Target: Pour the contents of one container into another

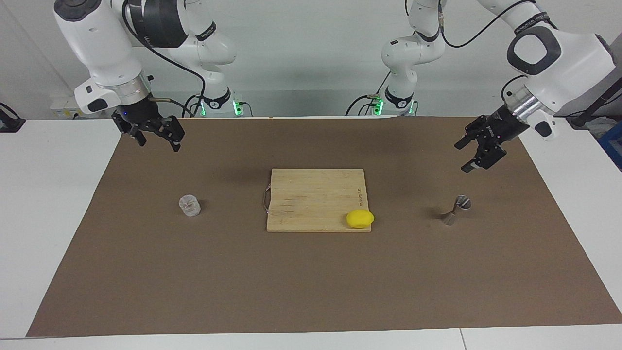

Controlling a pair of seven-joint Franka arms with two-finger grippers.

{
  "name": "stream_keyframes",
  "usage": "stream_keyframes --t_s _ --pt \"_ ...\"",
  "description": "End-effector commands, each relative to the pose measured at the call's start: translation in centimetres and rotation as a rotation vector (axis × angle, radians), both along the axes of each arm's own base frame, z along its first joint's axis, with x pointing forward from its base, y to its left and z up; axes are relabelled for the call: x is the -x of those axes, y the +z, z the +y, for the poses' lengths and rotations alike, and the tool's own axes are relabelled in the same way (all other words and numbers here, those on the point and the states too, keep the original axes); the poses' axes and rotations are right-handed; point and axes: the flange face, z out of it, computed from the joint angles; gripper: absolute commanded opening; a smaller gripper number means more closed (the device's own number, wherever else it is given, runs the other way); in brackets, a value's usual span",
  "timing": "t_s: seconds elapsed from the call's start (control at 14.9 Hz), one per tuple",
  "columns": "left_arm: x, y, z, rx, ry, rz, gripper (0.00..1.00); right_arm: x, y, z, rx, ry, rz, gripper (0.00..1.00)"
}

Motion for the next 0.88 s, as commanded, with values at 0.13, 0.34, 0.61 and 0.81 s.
stream_keyframes --t_s 0.13,0.34,0.61,0.81 --pt "2.4 -6.7 3.7 0.128 0.203 0.089 1.00 -0.2 -2.6 -1.9 -0.119 -0.331 -0.007 1.00" --pt "3.0 -8.4 3.5 0.184 0.237 0.115 1.00 -0.5 -5.8 -4.4 -0.148 -0.478 0.011 1.00" --pt "3.9 -10.9 3.3 0.213 0.301 0.135 1.00 -2.1 -12.5 -7.6 -0.230 -0.635 0.124 1.00" --pt "3.6 -12.3 3.3 0.211 0.323 0.145 1.00 -2.9 -16.7 -9.3 -0.296 -0.704 0.153 1.00"
